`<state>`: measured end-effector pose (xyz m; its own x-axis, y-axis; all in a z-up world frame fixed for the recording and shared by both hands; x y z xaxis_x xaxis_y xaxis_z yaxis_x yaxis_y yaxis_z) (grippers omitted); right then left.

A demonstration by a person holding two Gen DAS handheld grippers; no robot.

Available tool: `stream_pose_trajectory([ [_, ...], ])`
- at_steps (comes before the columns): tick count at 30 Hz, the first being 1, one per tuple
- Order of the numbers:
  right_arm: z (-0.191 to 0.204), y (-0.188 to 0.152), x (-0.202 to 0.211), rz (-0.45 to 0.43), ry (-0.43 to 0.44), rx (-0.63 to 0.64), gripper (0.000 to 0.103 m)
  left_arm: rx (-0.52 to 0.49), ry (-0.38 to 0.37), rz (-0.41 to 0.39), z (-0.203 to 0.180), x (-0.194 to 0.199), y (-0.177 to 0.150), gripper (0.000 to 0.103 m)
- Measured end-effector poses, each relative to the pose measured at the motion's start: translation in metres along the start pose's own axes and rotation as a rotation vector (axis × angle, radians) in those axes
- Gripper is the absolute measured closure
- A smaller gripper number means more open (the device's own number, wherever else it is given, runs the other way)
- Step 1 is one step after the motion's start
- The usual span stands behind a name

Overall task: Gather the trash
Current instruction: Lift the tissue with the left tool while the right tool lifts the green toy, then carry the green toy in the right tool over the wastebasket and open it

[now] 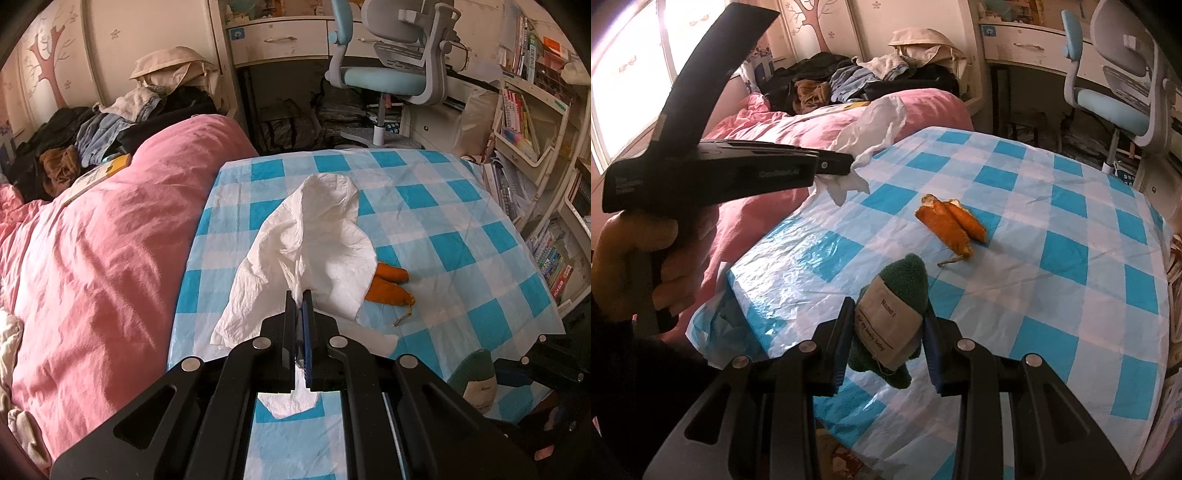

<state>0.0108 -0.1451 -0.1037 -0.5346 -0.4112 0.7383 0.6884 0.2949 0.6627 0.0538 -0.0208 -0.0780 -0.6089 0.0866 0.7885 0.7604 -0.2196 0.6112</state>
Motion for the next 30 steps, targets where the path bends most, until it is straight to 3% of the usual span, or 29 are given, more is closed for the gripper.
stream_pose_trajectory([
  [15,0.027,-0.041,0.022,0.01,0.019,-0.023,0.068,0.06,-0.008,-0.014,-0.004,0.032,-0.035,0.099],
  [19,0.022,-0.044,0.019,0.003,-0.032,-0.024,0.059,0.101,-0.019,-0.004,-0.001,0.037,-0.044,0.099],
  [26,-0.001,-0.048,-0.014,0.066,-0.122,-0.054,0.059,0.132,-0.026,0.014,0.002,0.037,-0.053,0.099],
  [30,-0.007,-0.048,-0.018,0.061,-0.128,-0.073,0.059,0.149,-0.031,0.02,0.005,0.036,-0.053,0.099],
])
Point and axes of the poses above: each gripper's, at about its wrist camera, not at the fingertips, and x roughly against the way its jaws point, z to its left, y to its top, the point moved 7 cm from there along -x, roughly the way its jaws point, and after that the axes turned 3 degrees about z, right-handed, at the moved point
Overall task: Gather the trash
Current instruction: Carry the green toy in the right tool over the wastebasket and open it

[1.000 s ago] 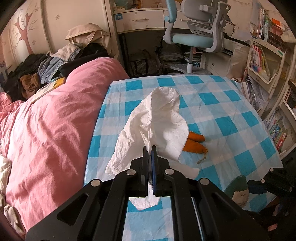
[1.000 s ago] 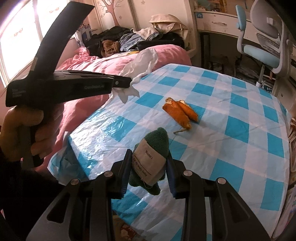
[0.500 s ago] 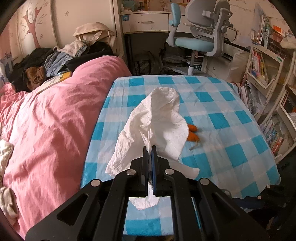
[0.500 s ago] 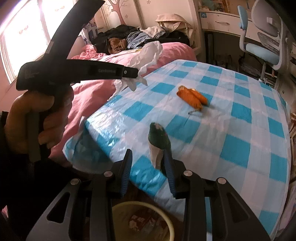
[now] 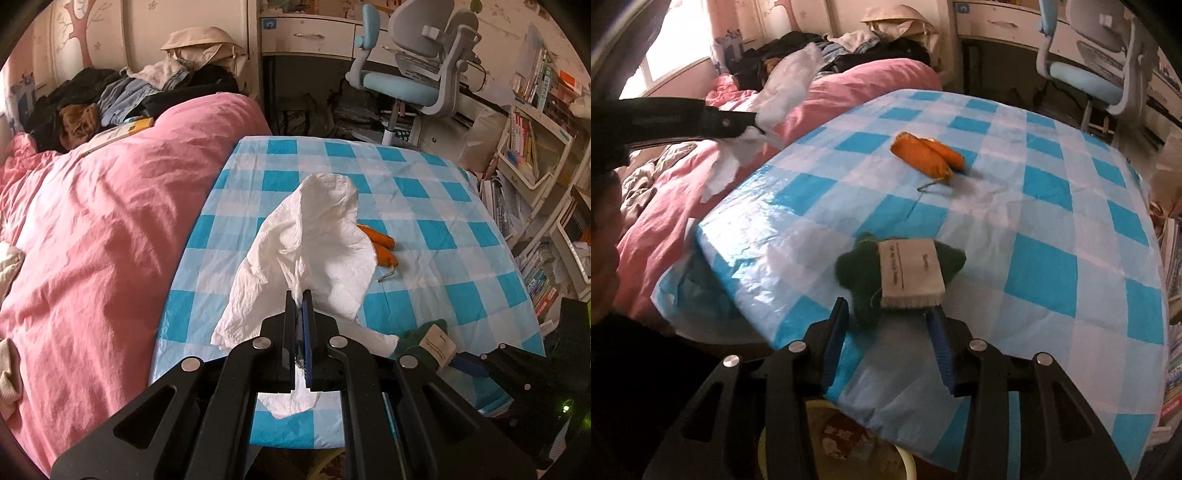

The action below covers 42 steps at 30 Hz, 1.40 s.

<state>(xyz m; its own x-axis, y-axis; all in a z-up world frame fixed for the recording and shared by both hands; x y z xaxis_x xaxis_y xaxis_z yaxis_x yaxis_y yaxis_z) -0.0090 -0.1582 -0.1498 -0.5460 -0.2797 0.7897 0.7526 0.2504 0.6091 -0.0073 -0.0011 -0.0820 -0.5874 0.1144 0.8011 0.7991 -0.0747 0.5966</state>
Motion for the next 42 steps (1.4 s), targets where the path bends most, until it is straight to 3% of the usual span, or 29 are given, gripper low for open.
stream_pose_trajectory([
  [6,-0.007,0.002,-0.002,-0.027,0.032,-0.052,0.06,-0.01,-0.006,-0.002,-0.004,0.0,0.001,0.099],
  [8,-0.007,0.003,-0.001,-0.028,0.106,-0.105,0.06,-0.008,-0.005,-0.001,-0.004,0.0,0.002,0.099],
  [9,-0.007,0.003,0.0,-0.026,0.154,-0.142,0.056,-0.004,-0.007,-0.001,-0.004,0.0,0.002,0.099],
  [10,-0.008,0.003,0.001,-0.022,0.199,-0.173,0.043,-0.003,-0.008,0.0,-0.005,0.0,0.001,0.099],
  [12,-0.009,0.004,0.002,-0.031,0.251,-0.223,0.033,-0.003,-0.01,0.0,-0.006,0.0,0.001,0.099],
  [16,-0.012,0.008,0.001,-0.053,0.259,-0.285,0.033,-0.019,-0.012,0.001,-0.01,0.0,0.001,0.099],
  [19,-0.019,0.011,-0.002,-0.064,0.251,-0.343,0.043,-0.026,-0.013,0.004,-0.011,-0.002,0.001,0.099],
  [21,-0.021,0.012,-0.005,-0.066,0.245,-0.357,0.06,-0.032,-0.013,0.007,-0.013,-0.003,0.001,0.099],
  [24,-0.021,0.013,-0.004,-0.073,0.237,-0.344,0.069,-0.035,-0.013,0.007,-0.013,-0.004,0.001,0.099],
  [36,-0.004,0.011,0.037,-0.114,0.267,-0.224,0.072,-0.027,0.005,0.004,-0.013,-0.001,-0.004,0.099],
  [42,0.024,-0.015,0.05,-0.05,0.308,-0.131,0.072,-0.044,0.013,0.004,-0.019,0.007,-0.021,0.099],
])
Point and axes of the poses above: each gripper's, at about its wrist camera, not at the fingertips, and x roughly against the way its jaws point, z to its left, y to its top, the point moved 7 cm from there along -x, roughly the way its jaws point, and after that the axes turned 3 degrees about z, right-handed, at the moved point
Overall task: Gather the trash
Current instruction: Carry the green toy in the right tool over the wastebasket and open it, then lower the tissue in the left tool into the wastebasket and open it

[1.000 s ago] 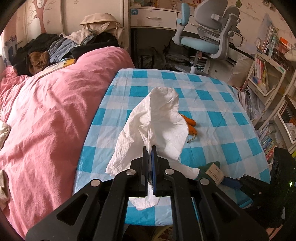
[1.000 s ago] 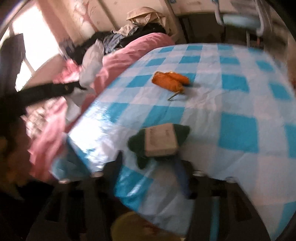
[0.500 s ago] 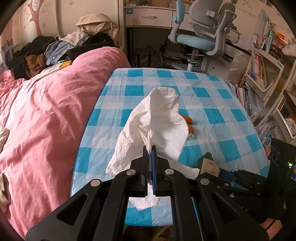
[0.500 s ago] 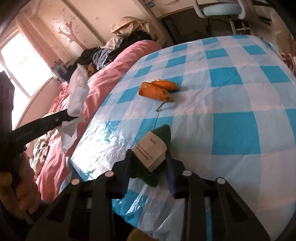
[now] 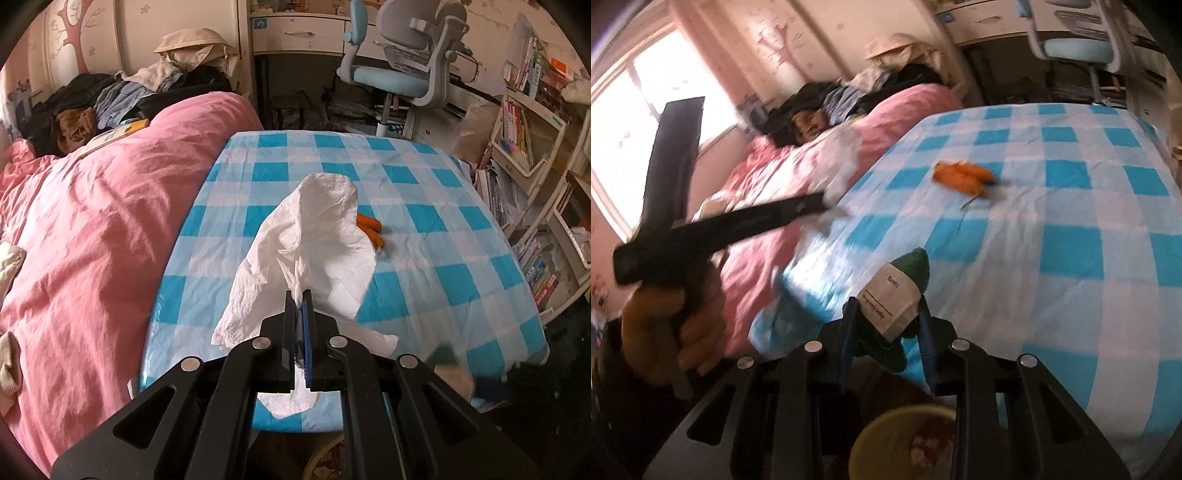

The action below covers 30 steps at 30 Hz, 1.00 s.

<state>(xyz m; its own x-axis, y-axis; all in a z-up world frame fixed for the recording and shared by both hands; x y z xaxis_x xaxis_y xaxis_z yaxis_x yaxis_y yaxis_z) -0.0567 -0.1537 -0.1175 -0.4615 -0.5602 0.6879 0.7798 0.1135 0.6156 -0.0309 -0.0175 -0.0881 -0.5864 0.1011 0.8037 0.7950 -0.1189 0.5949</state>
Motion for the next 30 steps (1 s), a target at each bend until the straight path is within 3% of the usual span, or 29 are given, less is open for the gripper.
stream_pose_trajectory([
  [6,0.027,-0.044,-0.006,0.14,-0.002,0.112,0.071,-0.007,0.0,0.004,-0.006,0.006,-0.015,0.099],
  [11,0.032,-0.075,-0.011,0.233,-0.054,0.177,0.06,-0.007,-0.002,0.005,-0.007,0.009,-0.021,0.099],
  [30,0.006,-0.059,0.033,0.023,-0.127,0.02,0.046,-0.048,-0.018,0.037,-0.03,0.027,-0.076,0.099],
])
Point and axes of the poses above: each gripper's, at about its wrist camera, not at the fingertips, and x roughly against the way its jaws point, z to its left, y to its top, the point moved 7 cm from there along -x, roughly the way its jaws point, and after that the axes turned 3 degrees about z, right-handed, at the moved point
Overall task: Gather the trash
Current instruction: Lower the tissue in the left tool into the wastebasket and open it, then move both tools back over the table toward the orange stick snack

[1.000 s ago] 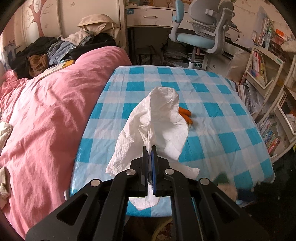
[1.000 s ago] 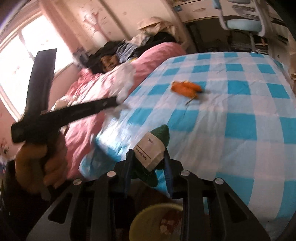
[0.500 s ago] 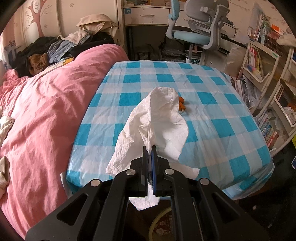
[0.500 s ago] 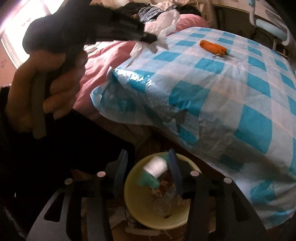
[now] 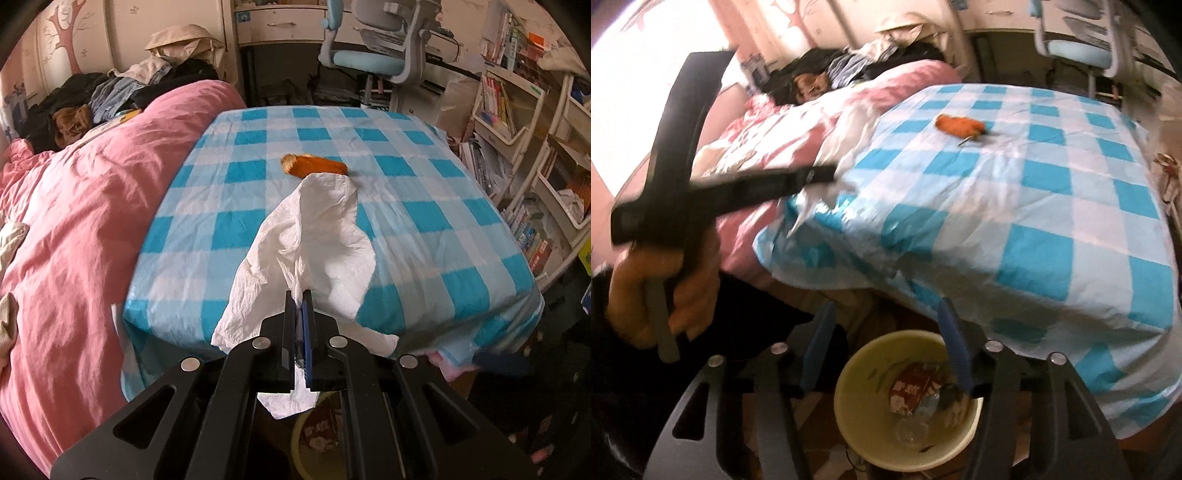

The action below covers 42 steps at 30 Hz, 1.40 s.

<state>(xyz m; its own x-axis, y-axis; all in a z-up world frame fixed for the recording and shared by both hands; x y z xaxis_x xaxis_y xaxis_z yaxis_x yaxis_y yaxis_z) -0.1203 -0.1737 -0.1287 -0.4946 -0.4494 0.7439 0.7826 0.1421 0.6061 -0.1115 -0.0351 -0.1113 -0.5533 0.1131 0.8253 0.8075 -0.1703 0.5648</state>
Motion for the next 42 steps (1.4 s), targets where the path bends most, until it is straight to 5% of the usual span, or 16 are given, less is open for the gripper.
stream_pose_trajectory([
  [8,-0.023,0.011,0.021,-0.096,-0.03,-0.107,0.042,-0.028,-0.07,0.09,-0.028,-0.001,-0.049,0.099],
  [15,-0.03,0.014,0.028,-0.121,-0.032,-0.143,0.041,-0.068,-0.145,0.265,-0.058,-0.01,-0.11,0.099],
  [17,-0.03,0.014,0.029,-0.124,-0.033,-0.143,0.039,-0.082,-0.166,0.318,-0.064,-0.013,-0.125,0.091],
  [19,-0.03,0.013,0.029,-0.126,-0.036,-0.143,0.039,-0.09,-0.149,0.335,-0.066,-0.013,-0.133,0.067],
  [22,-0.03,0.013,0.029,-0.129,-0.046,-0.146,0.035,-0.059,-0.125,0.314,-0.058,-0.01,-0.13,0.049],
  [28,-0.033,0.011,0.029,-0.128,-0.076,-0.147,0.032,0.034,-0.086,0.269,-0.036,-0.01,-0.119,0.045],
  [36,-0.026,0.011,0.025,-0.129,-0.154,-0.07,0.027,0.14,0.035,0.038,-0.004,0.021,-0.088,0.025],
  [42,-0.017,0.012,0.019,-0.132,-0.187,-0.016,0.025,0.202,0.072,-0.022,0.014,0.032,-0.077,0.023],
])
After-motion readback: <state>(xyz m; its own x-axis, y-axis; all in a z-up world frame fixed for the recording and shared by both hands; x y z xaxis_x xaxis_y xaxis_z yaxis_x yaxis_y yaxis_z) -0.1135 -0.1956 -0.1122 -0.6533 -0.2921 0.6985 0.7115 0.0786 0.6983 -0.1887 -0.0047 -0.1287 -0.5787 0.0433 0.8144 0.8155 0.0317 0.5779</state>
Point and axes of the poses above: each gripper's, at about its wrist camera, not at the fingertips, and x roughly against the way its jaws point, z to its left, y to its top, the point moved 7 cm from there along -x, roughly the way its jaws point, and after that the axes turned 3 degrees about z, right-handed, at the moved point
